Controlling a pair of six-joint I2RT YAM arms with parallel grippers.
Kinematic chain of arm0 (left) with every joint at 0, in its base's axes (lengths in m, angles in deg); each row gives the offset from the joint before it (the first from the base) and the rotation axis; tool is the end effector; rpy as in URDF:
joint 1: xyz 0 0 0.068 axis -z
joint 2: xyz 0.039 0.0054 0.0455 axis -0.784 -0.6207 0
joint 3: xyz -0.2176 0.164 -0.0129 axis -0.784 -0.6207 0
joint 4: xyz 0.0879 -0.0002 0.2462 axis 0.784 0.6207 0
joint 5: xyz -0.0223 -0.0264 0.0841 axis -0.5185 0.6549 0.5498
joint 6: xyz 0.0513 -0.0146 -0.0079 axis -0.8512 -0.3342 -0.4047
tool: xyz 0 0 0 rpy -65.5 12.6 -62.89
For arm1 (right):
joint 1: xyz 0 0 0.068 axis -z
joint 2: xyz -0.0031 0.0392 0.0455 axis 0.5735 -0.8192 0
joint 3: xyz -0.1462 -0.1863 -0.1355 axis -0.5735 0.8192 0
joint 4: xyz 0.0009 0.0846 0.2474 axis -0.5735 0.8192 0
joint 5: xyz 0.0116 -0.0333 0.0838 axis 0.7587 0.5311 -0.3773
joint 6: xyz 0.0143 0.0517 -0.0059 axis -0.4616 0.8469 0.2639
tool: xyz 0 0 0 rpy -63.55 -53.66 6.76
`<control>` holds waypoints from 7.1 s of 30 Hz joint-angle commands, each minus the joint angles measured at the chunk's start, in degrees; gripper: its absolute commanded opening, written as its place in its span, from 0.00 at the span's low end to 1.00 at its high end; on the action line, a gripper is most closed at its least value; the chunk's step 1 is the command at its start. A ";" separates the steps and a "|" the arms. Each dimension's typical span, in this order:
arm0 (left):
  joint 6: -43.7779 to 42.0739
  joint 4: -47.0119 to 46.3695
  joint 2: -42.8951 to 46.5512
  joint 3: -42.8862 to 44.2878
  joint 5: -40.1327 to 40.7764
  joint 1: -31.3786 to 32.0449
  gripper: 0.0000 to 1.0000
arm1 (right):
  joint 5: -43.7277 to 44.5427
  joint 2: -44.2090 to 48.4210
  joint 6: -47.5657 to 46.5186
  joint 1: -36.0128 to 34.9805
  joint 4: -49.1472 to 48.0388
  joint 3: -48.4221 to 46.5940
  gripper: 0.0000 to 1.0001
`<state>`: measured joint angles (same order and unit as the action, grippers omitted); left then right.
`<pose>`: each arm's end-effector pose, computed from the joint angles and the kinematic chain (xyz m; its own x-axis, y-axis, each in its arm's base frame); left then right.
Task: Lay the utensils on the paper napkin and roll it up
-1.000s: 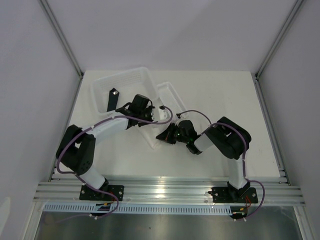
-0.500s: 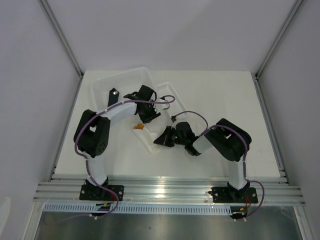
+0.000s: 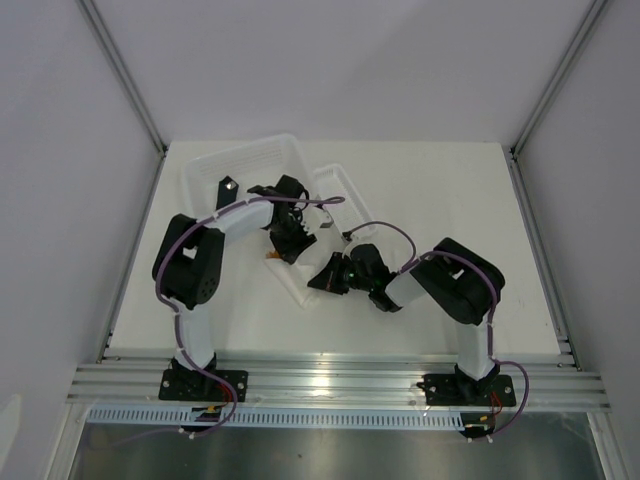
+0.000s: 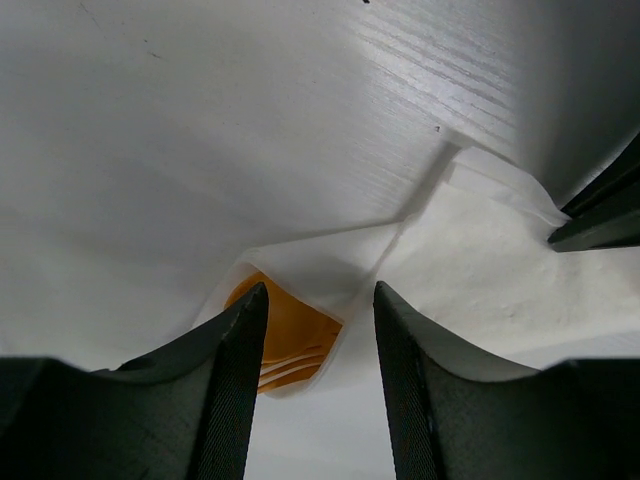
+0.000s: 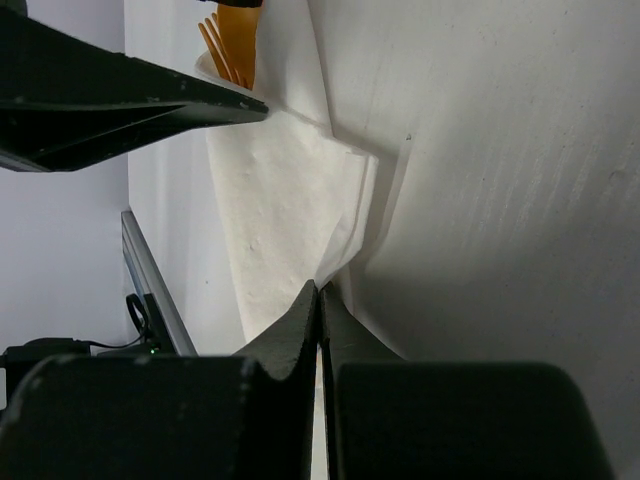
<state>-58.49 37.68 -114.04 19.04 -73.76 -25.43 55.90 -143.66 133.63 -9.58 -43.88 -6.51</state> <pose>0.3396 -0.1758 0.1780 -0.4337 0.8421 -0.3206 0.8938 0.4470 -0.0350 0.2431 0.2545 0.0957 -0.8780 0.2175 -0.4265 -0.2602 0.5310 0.8064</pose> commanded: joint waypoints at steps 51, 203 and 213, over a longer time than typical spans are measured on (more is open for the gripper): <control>-0.35 9.04 -3.46 10.65 -0.54 0.08 0.01 | 2.69 5.48 -7.92 -1.13 6.49 -2.00 0.00; -6.07 -6.26 1.82 -6.22 16.33 7.55 0.33 | 9.72 11.81 -5.02 -3.94 13.17 -0.51 0.08; -6.68 -6.87 8.48 -4.64 19.06 5.71 0.34 | 9.81 8.12 -0.63 -1.39 11.69 1.16 0.00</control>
<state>-65.22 31.26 -111.06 11.74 -56.09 -18.83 65.43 -133.57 130.33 -11.88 -29.31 -5.64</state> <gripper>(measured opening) 0.337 0.007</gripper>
